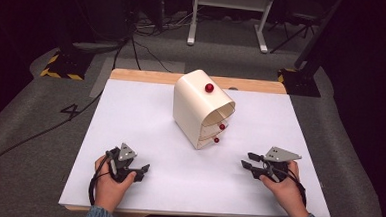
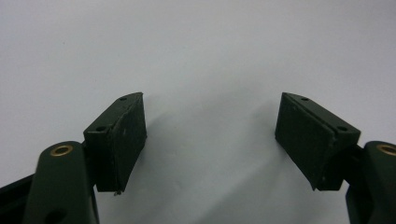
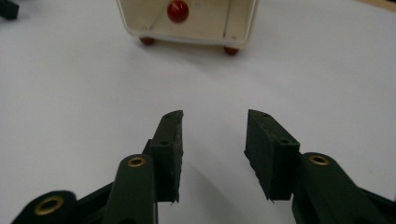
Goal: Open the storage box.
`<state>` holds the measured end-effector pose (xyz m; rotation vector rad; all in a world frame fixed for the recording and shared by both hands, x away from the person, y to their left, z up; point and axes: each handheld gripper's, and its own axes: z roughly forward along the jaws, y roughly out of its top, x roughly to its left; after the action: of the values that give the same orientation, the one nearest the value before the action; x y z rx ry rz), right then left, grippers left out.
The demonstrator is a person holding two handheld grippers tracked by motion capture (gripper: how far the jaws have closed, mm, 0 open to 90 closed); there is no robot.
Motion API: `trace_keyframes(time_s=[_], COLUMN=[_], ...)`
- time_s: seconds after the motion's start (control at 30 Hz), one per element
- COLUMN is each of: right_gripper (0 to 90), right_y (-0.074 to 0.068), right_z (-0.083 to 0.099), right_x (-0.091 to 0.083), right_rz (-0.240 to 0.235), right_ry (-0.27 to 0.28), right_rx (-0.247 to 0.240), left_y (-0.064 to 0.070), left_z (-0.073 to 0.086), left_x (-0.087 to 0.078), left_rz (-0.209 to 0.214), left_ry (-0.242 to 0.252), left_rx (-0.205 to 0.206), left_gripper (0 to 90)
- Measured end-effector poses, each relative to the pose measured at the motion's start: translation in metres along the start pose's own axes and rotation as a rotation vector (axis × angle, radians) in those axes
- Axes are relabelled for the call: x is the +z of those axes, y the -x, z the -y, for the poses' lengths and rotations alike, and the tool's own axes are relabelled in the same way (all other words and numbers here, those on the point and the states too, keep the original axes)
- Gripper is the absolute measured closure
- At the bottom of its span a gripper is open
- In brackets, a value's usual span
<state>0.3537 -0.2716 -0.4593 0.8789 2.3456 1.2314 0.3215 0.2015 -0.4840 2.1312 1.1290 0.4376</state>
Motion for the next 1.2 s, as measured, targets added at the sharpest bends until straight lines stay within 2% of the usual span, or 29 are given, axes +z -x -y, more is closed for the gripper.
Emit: trace_keyframes(time_s=[0.17,0.2,0.3,0.47,0.57,0.7,0.87,1.2], right_gripper=[62.2,62.2,63.7,63.8,64.3,66.0,68.6,73.6], right_y=[-0.012,-0.012,-0.020,-0.024,-0.027,-0.028,-0.030,-0.034], right_z=[-0.013,-0.013,-0.022,-0.029,-0.032,-0.032,-0.032,-0.035], right_x=[0.013,0.013,0.025,0.040,0.057,0.069,0.076,0.084], right_rz=[-0.014,-0.014,0.012,0.006,0.002,0.026,0.044,0.067], right_ry=[0.107,0.107,0.163,0.170,0.166,0.185,0.228,0.219], right_rx=[0.032,0.032,0.035,0.059,0.074,0.082,0.108,0.096], left_y=[0.000,0.000,0.000,0.000,0.000,-0.001,-0.001,-0.001], left_z=[0.000,0.000,0.000,0.000,0.000,-0.001,-0.001,-0.001], left_x=[0.000,0.000,0.000,0.000,0.000,0.000,0.000,0.000], left_rz=[-0.002,-0.002,-0.002,0.002,0.004,0.005,0.007,0.007], left_ry=[0.001,0.001,0.000,0.001,-0.001,-0.004,-0.007,-0.007], left_rx=[0.001,0.003,0.003,-0.005,-0.009,-0.008,-0.007,-0.007], left_gripper=[25.0,25.0,24.9,24.9,24.9,24.8,24.8,24.8])
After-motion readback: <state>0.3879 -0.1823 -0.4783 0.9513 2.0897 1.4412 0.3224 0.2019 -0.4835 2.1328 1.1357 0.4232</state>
